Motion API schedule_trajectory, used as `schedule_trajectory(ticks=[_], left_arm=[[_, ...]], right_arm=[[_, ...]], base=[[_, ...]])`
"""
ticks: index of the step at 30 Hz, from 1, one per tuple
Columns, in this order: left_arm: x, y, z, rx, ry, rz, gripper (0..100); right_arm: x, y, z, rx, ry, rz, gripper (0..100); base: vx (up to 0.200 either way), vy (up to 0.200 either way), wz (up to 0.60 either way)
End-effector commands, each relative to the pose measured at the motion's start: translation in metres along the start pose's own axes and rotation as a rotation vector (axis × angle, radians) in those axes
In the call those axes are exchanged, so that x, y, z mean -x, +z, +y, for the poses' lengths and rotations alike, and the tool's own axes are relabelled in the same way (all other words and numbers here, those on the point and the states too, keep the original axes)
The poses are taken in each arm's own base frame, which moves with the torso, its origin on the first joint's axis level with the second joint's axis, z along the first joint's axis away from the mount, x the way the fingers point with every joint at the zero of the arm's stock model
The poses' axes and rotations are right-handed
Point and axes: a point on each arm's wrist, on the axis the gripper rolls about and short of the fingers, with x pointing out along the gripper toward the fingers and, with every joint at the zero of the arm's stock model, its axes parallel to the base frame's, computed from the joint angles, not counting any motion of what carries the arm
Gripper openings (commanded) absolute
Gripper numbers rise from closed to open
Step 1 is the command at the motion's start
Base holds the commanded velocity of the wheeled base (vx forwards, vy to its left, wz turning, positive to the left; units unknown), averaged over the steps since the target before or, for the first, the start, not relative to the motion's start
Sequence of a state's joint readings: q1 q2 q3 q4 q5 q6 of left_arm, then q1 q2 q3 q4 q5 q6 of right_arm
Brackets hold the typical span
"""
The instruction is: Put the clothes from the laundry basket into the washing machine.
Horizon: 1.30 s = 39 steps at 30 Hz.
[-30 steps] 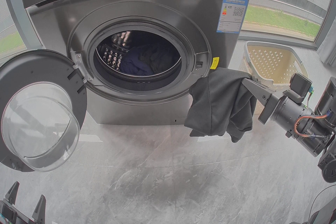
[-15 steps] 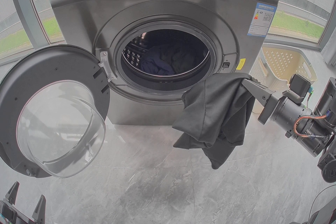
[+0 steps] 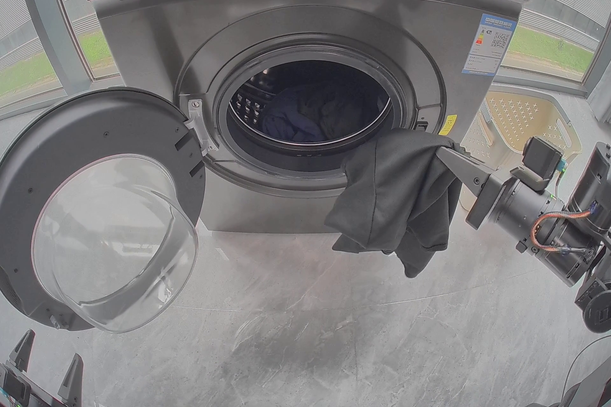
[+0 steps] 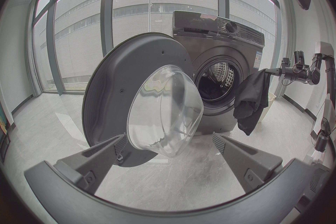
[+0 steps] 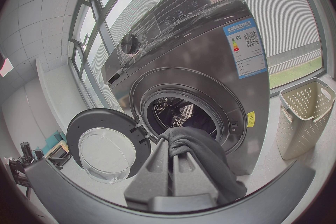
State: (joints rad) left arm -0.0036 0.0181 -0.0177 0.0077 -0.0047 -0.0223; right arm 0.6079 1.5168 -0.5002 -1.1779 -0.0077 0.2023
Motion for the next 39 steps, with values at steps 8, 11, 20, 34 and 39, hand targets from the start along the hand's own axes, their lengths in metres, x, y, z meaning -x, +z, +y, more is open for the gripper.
schedule_trajectory(ticks=[8, 11, 20, 34, 39], left_arm=[[0.000, -0.004, 0.000, -0.009, 0.001, -0.002, 100], [0.000, -0.005, 0.000, -0.022, -0.001, -0.003, 100], [0.000, -0.005, 0.000, -0.033, -0.006, -0.003, 100], [0.006, 0.058, -0.008, -0.018, -0.301, -0.109, 100], [-0.026, 0.044, -0.012, 0.040, -0.530, 0.162, 100]], right_arm=[[-0.006, -0.009, 0.010, -0.007, 0.042, 0.032, 0], [-0.010, -0.006, 0.018, -0.011, 0.067, 0.019, 0], [-0.035, 0.000, 0.041, -0.028, 0.131, -0.026, 0], [-0.057, -0.019, 0.048, -0.037, 0.134, -0.010, 0], [-0.068, -0.021, 0.053, -0.042, 0.143, -0.045, 0]], base=[[0.000, 0.000, 0.00], [0.000, 0.000, 0.00], [0.000, 0.000, 0.00], [0.000, 0.000, 0.00], [0.000, 0.000, 0.00]])
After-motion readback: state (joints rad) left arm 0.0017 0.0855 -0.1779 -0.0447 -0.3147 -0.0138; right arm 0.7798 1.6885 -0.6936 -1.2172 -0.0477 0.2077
